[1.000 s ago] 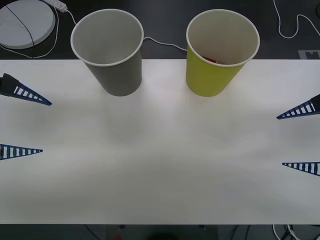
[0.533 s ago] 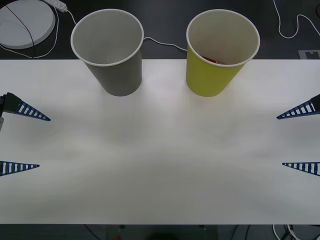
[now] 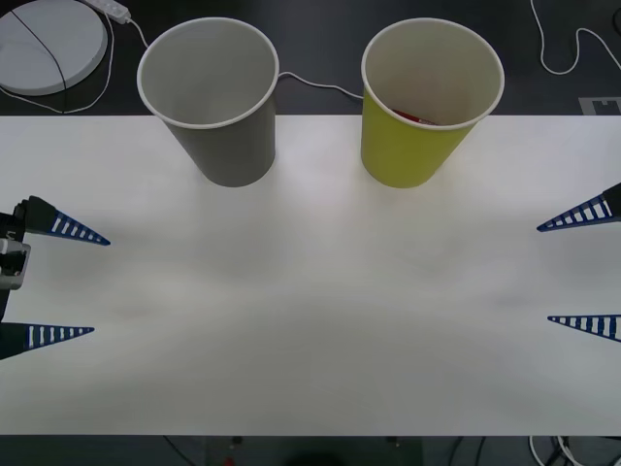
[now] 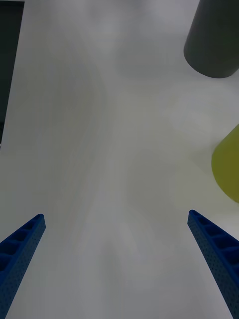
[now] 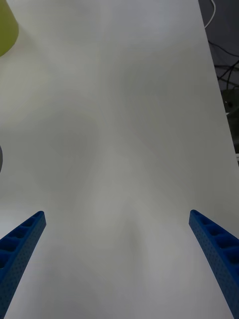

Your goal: Put the can into the green bin and the plastic bottle into the gray bin

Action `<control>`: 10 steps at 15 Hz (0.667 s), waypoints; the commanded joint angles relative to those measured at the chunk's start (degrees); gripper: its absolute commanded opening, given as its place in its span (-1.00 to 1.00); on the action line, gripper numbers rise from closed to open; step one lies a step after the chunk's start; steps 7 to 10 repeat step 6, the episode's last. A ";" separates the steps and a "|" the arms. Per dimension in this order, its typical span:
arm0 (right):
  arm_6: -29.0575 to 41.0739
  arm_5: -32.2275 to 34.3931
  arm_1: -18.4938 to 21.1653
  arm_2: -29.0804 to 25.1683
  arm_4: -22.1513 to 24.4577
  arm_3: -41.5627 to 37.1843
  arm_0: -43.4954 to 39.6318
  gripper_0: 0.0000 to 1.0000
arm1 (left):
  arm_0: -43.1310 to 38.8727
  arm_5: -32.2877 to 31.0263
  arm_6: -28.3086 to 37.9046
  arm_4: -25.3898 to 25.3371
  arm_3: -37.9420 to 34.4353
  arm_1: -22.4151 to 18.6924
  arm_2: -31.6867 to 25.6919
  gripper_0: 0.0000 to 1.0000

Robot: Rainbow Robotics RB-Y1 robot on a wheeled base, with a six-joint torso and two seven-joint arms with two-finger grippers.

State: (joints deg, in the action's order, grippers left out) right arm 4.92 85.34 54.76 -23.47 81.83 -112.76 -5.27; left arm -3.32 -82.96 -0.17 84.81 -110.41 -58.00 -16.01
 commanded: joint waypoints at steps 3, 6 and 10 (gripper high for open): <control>0.00 0.00 0.00 0.00 0.00 0.00 0.00 1.00 | -0.11 -0.36 -0.26 0.79 0.11 0.60 0.02 1.00; 0.00 0.00 0.00 0.00 0.00 0.00 0.00 1.00 | -0.11 -0.36 -0.26 0.79 0.11 0.60 0.02 1.00; 0.00 0.00 0.00 0.00 0.00 0.00 0.00 1.00 | -0.11 -0.36 -0.26 0.79 0.11 0.60 0.02 1.00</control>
